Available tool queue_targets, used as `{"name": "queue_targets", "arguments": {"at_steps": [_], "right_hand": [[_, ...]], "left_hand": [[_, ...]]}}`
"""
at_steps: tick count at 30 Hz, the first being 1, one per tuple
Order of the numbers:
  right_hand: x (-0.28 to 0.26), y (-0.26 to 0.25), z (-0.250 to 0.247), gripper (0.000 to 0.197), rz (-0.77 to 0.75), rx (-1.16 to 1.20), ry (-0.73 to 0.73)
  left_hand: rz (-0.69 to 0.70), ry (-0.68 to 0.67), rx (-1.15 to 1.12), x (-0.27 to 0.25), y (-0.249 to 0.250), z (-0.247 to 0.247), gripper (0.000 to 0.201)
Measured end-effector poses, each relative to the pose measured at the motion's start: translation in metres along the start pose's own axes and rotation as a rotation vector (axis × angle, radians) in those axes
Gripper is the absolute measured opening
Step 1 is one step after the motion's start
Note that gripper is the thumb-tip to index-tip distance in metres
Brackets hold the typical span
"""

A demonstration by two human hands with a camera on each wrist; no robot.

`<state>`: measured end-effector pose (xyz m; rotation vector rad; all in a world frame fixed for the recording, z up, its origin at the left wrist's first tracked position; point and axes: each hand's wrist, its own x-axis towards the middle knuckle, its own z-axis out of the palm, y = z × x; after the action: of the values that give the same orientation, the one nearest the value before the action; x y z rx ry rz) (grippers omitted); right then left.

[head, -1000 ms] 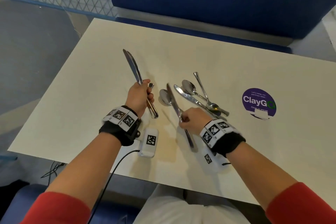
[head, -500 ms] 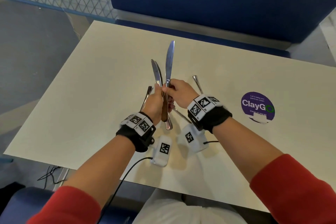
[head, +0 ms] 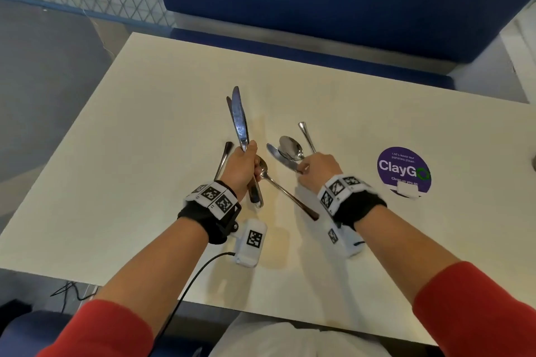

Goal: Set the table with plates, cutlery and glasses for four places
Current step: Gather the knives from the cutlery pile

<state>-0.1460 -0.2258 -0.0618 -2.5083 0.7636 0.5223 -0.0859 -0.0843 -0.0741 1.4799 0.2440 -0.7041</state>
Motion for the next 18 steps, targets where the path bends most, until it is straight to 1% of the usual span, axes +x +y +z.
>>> {"name": "queue_targets", "arguments": {"at_steps": [2,9,14,18], "right_hand": [[-0.002,0.004,0.009,0.025,-0.014,-0.122,0.010],[0.000,0.008,0.016,0.022,0.022,-0.208,0.068],[0.000,0.009,0.020,0.023,0.040,-0.248,0.102],[0.004,0.012,0.023,0.023,0.000,-0.322,0.125]], "left_hand": [[-0.006,-0.026,-0.043,0.001,0.004,0.003,0.028],[-0.020,-0.076,-0.142,0.000,0.005,0.006,0.016],[-0.016,-0.063,-0.141,-0.003,0.003,0.003,0.022],[-0.003,-0.043,-0.116,-0.005,0.003,0.001,0.025]]}}
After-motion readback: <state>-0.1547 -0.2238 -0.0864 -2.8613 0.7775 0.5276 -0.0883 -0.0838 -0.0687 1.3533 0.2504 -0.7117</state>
